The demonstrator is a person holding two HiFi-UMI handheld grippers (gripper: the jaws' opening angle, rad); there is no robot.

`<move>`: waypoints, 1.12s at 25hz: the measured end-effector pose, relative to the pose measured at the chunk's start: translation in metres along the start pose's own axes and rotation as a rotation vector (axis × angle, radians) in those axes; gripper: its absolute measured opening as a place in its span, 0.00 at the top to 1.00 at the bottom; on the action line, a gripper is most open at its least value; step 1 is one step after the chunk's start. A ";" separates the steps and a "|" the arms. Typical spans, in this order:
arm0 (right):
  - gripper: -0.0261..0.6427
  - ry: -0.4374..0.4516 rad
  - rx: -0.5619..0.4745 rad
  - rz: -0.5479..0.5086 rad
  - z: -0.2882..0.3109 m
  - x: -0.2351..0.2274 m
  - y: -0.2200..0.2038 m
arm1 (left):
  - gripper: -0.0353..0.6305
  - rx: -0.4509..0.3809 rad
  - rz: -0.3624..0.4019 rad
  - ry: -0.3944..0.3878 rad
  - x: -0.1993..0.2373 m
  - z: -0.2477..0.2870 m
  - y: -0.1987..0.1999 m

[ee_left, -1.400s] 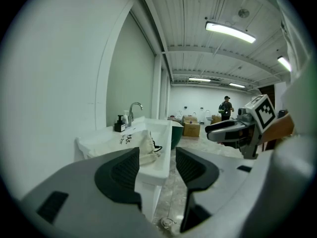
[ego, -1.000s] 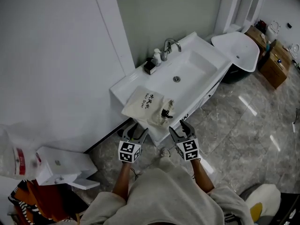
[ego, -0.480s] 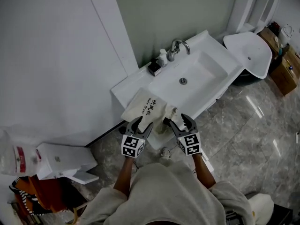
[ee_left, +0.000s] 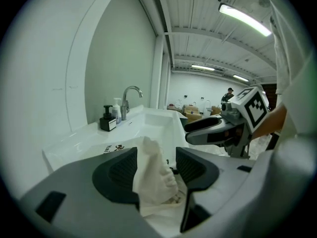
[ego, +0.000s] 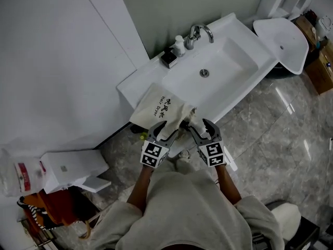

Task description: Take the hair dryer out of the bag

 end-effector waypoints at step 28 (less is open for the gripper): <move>0.58 -0.109 0.145 0.072 0.032 0.020 -0.033 | 0.89 0.164 0.095 -0.239 0.027 0.043 -0.009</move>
Point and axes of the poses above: the fingertips, and each gripper's own axes: z forward along the fingers, x to its left, y out of its top, the point moved 1 cm from there along -z, backward along the fingers, and after that the axes turned 6 degrees about -z, right-handed, at the moved point
